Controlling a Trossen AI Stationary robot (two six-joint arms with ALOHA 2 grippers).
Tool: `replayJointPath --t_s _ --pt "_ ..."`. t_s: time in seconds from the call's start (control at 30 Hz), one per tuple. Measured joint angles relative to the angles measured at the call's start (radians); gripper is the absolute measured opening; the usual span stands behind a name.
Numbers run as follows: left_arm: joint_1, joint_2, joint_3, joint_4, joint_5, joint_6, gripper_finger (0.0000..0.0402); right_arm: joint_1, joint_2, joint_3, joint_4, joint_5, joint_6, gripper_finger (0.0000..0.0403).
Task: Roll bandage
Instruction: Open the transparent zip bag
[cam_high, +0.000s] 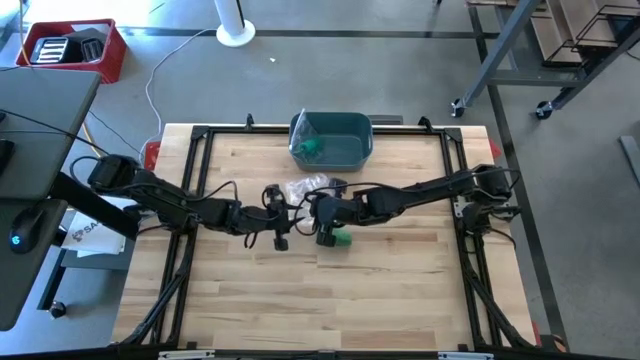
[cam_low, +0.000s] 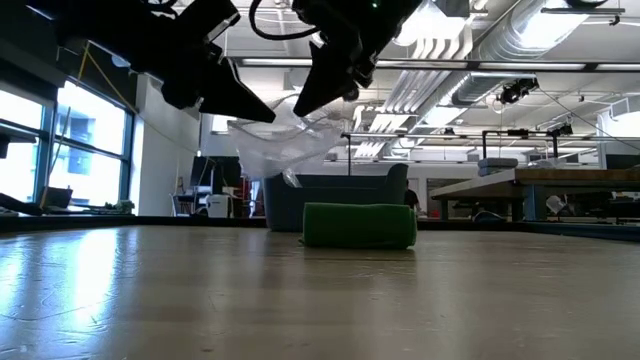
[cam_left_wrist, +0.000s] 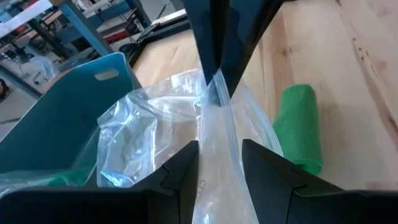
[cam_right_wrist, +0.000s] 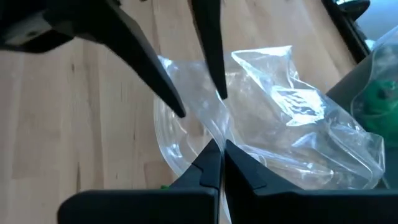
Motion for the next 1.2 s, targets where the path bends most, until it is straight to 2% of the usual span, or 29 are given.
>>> replayJointPath --t_s 0.23,0.4,0.57,0.63,0.73,0.87,1.2 --pt "0.000 0.039 0.000 0.031 0.003 -0.057 0.0116 -0.012 0.054 0.001 -0.003 -0.030 0.022 0.0000" --pt "0.000 0.041 0.000 0.026 0.004 -0.089 0.0119 -0.014 0.078 0.001 -0.008 0.014 0.051 0.0000" --pt "0.009 0.041 0.000 0.004 -0.001 -0.095 0.0156 -0.014 0.077 0.001 -0.003 0.013 0.044 0.0000" --pt "0.014 0.041 0.000 -0.022 -0.033 -0.114 0.0171 -0.013 0.077 0.001 -0.002 0.012 0.031 0.0000" --pt "0.017 0.041 0.000 -0.062 -0.060 -0.140 0.0177 -0.005 0.077 0.001 -0.007 0.010 0.000 0.0000" --pt "0.016 0.041 0.000 -0.103 -0.058 -0.189 0.0145 0.000 0.077 0.001 -0.006 0.014 -0.017 0.0000" --pt "0.016 0.041 0.000 -0.157 -0.031 -0.203 0.0010 0.014 0.077 0.001 0.008 0.015 -0.086 0.0000"
